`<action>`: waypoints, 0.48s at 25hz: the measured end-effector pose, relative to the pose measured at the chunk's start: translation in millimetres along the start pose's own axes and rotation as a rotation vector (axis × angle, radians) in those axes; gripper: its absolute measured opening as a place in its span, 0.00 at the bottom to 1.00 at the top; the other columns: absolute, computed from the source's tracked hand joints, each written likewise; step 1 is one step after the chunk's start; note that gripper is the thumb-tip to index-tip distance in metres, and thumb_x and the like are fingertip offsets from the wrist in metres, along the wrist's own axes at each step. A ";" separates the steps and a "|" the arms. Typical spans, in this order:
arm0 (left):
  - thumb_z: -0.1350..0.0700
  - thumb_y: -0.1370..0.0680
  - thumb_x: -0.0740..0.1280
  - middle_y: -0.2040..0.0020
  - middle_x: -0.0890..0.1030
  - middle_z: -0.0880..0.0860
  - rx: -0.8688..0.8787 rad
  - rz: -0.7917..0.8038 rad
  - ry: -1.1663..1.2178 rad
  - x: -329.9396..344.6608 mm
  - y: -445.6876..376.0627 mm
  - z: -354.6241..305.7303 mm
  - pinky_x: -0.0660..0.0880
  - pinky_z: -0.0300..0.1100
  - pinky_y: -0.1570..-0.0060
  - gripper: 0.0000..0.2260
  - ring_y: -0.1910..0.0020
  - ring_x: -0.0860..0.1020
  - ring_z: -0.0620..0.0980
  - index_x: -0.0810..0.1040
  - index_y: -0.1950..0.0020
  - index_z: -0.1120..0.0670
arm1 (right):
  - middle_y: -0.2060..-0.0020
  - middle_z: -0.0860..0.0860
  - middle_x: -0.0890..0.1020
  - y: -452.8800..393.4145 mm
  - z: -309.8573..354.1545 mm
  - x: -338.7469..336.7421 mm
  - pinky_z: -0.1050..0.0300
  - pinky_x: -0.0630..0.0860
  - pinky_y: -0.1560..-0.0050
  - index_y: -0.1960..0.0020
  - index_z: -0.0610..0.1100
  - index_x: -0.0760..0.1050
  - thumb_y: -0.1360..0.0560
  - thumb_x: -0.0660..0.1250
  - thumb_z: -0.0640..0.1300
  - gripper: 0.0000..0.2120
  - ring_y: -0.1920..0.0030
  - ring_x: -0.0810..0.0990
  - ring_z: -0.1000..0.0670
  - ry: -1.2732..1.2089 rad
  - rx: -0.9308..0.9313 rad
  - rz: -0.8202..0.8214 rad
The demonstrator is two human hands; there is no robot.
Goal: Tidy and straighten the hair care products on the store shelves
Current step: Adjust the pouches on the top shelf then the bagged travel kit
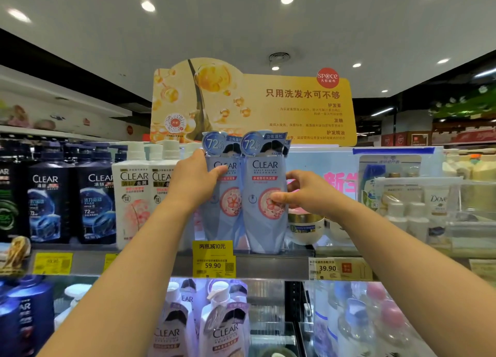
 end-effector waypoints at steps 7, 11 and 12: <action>0.39 0.27 0.71 0.46 0.81 0.59 0.082 -0.121 -0.101 -15.9 2.0 -11.4 0.73 0.48 0.56 0.29 0.47 0.78 0.60 0.73 0.35 0.58 | 0.56 0.57 0.84 1.8 -1.7 3.5 0.60 0.83 0.59 0.42 0.53 0.74 0.25 0.75 0.50 0.15 0.57 0.84 0.58 0.039 -0.017 -0.041; 0.38 0.26 0.69 0.45 0.81 0.64 0.014 -0.084 -0.052 -6.8 -1.6 -34.4 0.73 0.49 0.59 0.49 0.48 0.79 0.64 0.45 0.22 0.63 | 0.56 0.57 0.83 5.8 1.8 6.6 0.65 0.80 0.61 0.39 0.51 0.74 0.25 0.74 0.49 0.16 0.56 0.83 0.58 0.038 -0.016 -0.056; 0.38 0.26 0.69 0.45 0.81 0.63 -0.011 -0.085 -0.044 -4.3 -4.5 -37.6 0.74 0.50 0.59 0.49 0.48 0.79 0.64 0.44 0.22 0.63 | 0.55 0.57 0.83 6.8 2.4 7.0 0.63 0.81 0.59 0.39 0.51 0.74 0.25 0.74 0.49 0.17 0.55 0.83 0.57 0.041 -0.013 -0.063</action>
Point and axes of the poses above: each hand's wrist, its own y-axis away from the middle knuckle, its own x-axis out of the palm, z = x × y, the point moved 5 cm from there along -y, towards the middle knuckle
